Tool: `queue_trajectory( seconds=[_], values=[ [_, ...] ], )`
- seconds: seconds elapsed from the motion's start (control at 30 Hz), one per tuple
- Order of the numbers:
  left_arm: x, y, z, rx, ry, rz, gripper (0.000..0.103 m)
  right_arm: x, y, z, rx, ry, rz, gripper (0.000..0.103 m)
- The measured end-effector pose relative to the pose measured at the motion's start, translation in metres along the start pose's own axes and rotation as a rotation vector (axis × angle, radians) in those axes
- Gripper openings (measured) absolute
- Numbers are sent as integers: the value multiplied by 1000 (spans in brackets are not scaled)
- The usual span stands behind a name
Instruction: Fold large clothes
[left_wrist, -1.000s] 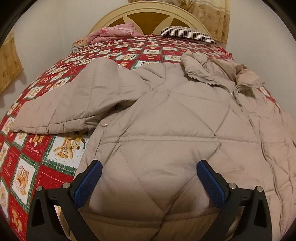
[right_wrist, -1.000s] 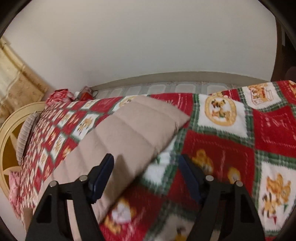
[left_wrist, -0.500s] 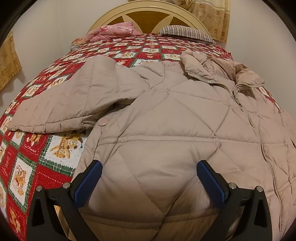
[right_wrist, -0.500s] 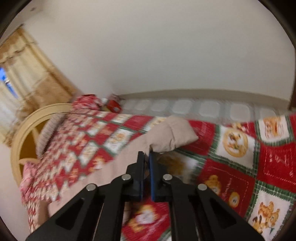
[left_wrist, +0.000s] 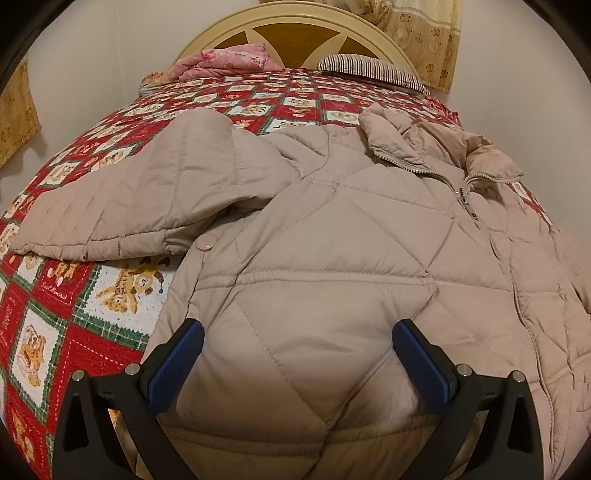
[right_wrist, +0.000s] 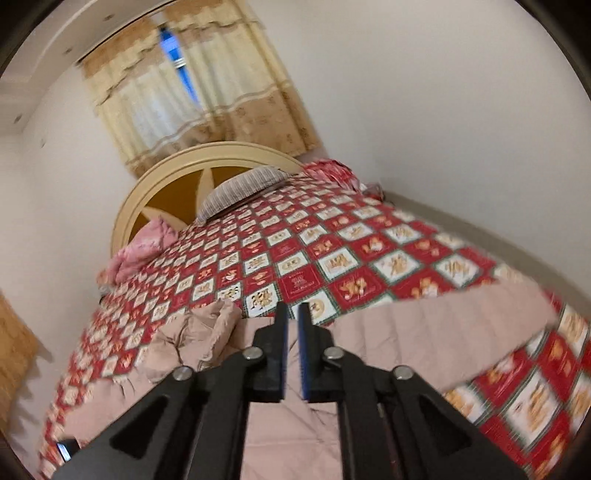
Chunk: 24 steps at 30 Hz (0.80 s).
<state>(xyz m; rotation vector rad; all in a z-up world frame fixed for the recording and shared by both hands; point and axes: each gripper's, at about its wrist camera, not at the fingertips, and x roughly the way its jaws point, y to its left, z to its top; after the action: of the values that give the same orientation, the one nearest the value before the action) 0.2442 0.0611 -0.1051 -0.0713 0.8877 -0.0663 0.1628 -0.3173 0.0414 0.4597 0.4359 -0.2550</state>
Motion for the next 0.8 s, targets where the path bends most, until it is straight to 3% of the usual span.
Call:
queue_trajectory(
  seconds=[0.03, 0.07, 0.1, 0.2, 0.33, 0.4, 0.47, 0.57, 0.63, 0.7, 0.73, 0.8],
  values=[
    [0, 1, 0, -2, 0, -3, 102, 7, -11, -3, 22, 17, -31, 66],
    [0, 1, 0, -3, -1, -6, 102, 11, -22, -7, 67, 19, -50, 97],
    [0, 1, 0, -5, -1, -8, 102, 10, -41, -11, 122, 9, -64, 102],
    [0, 1, 0, -5, 1, -8, 102, 6, -107, -18, 237, -19, -175, 101],
    [1, 0, 0, -1, 2, -1, 102, 8, -217, -32, 498, 45, -320, 82],
    [2, -1, 0, 5, 3, 7, 102, 19, -263, -42, 630, 89, -367, 78],
    [2, -3, 0, 10, 4, 15, 102, 28, -283, -47, 677, 96, -384, 78],
    [3, -5, -1, 18, 6, 27, 102, 40, -293, -34, 665, 32, -395, 78],
    [4, -6, 0, 22, 7, 33, 102, 54, -302, -27, 680, 42, -347, 78],
    [5, -6, 0, 25, 8, 37, 102, 59, -306, -26, 684, 55, -372, 53],
    [5, -7, 0, 25, 8, 38, 102, 59, -307, -29, 685, 77, -385, 15],
    [5, -6, 0, 25, 8, 38, 102, 59, -307, -31, 697, 72, -360, 10]
  ],
)
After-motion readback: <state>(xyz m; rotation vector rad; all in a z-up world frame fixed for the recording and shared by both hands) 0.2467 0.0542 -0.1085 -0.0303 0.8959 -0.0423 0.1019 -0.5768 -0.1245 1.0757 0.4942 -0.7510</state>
